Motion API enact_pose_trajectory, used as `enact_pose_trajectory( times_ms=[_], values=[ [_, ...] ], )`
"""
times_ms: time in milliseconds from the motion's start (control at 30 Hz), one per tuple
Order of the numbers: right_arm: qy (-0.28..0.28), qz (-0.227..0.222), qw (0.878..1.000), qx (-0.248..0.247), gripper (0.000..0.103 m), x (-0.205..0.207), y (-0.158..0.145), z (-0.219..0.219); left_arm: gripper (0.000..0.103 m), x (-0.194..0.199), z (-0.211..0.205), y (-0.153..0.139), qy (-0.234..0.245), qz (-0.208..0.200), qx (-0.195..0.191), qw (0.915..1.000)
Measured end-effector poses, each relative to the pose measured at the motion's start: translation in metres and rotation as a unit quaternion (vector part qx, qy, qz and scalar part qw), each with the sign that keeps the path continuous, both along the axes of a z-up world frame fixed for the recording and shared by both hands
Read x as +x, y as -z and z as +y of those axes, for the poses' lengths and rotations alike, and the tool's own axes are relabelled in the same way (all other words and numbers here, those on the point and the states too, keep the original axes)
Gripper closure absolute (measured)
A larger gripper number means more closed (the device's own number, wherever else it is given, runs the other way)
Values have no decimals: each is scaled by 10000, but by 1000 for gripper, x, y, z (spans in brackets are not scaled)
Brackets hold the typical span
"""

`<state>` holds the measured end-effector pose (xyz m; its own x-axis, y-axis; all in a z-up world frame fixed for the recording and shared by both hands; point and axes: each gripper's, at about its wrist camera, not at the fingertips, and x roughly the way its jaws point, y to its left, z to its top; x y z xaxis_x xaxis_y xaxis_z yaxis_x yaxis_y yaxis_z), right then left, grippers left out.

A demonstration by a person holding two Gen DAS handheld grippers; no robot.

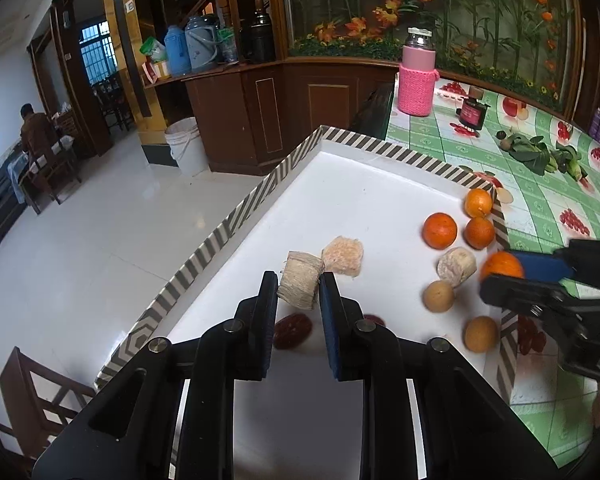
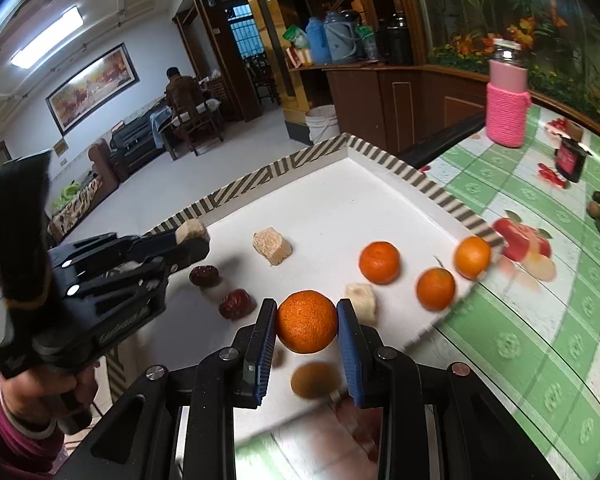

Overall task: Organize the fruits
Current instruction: 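Carry the orange and beige cube over the white tray, then open both grippers to drop the orange and cube into the tray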

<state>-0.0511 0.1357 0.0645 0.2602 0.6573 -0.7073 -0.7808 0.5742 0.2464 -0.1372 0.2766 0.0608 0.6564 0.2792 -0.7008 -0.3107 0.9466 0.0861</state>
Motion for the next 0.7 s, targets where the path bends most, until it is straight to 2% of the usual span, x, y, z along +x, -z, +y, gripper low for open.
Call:
enact_pose_trajectory(
  times_ms=[400, 700],
  values=[
    [-237, -48, 9990, -364, 74, 22, 18, 54, 82, 1, 4, 15, 79, 159, -207, 9996],
    [-290, -168, 9972, -666, 74, 26, 34, 62, 82, 2, 6, 19, -15, 261, -241, 9994]
  ],
)
